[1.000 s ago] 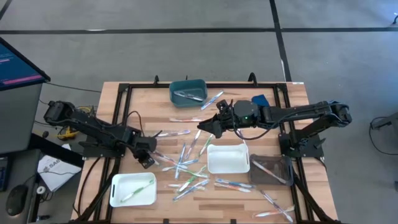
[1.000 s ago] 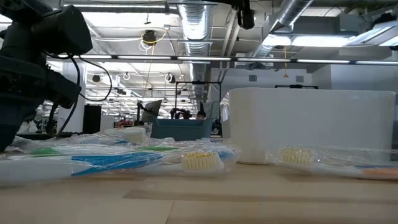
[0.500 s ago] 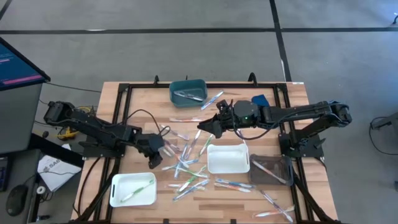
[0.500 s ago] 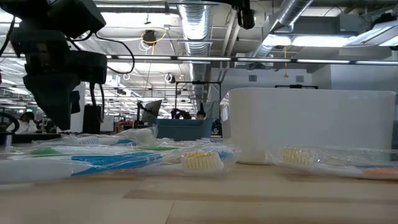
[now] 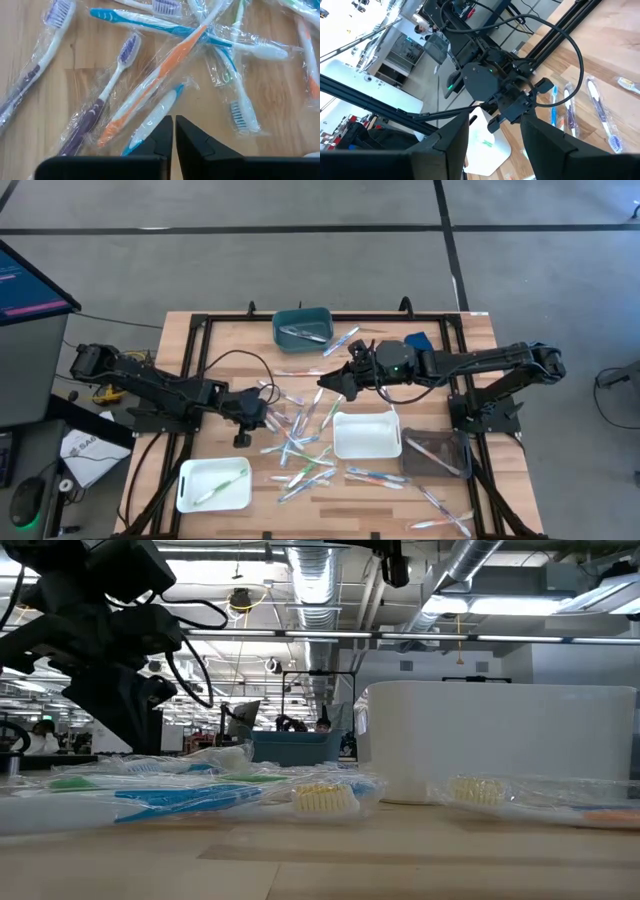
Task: Pick & Place Toothbrushes
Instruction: Put the blue toothbrush into the top white bin
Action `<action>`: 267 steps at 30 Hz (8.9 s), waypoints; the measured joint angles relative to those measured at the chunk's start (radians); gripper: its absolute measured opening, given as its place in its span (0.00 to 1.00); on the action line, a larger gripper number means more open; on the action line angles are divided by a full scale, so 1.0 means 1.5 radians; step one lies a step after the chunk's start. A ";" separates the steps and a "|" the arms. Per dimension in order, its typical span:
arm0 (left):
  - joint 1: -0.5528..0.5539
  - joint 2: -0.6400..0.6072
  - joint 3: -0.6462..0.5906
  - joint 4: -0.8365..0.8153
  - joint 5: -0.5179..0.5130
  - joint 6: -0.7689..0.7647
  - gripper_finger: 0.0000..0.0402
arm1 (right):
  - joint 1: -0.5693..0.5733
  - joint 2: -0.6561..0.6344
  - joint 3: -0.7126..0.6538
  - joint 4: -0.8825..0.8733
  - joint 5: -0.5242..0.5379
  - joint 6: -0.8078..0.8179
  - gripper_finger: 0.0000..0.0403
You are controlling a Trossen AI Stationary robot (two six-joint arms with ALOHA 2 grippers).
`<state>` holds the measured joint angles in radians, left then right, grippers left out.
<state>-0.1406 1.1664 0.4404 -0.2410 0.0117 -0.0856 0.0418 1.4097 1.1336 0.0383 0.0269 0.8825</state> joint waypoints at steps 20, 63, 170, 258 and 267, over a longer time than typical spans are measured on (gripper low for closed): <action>0.010 0.040 -0.018 0.013 -0.056 0.100 0.37 | 0.000 0.000 0.000 -0.003 0.000 -0.001 0.43; 0.012 -0.208 -0.019 -0.050 0.007 -0.270 0.03 | -0.002 0.000 0.000 -0.005 0.000 0.000 0.43; 0.071 0.154 0.194 0.331 0.362 -0.472 0.03 | -0.004 0.209 0.084 -0.069 -0.423 -0.013 0.43; 0.128 -0.034 0.194 0.378 0.196 -0.394 0.21 | 0.032 0.019 0.084 -0.492 -0.250 -0.223 0.03; 0.109 -0.026 0.194 0.412 0.078 -0.405 0.21 | 0.086 -0.065 0.076 -0.687 -0.204 -0.376 0.03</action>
<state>0.0230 1.1277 0.7307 0.3767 0.1294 -0.6930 0.1713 1.3126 1.2480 -0.9925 -0.2794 0.3193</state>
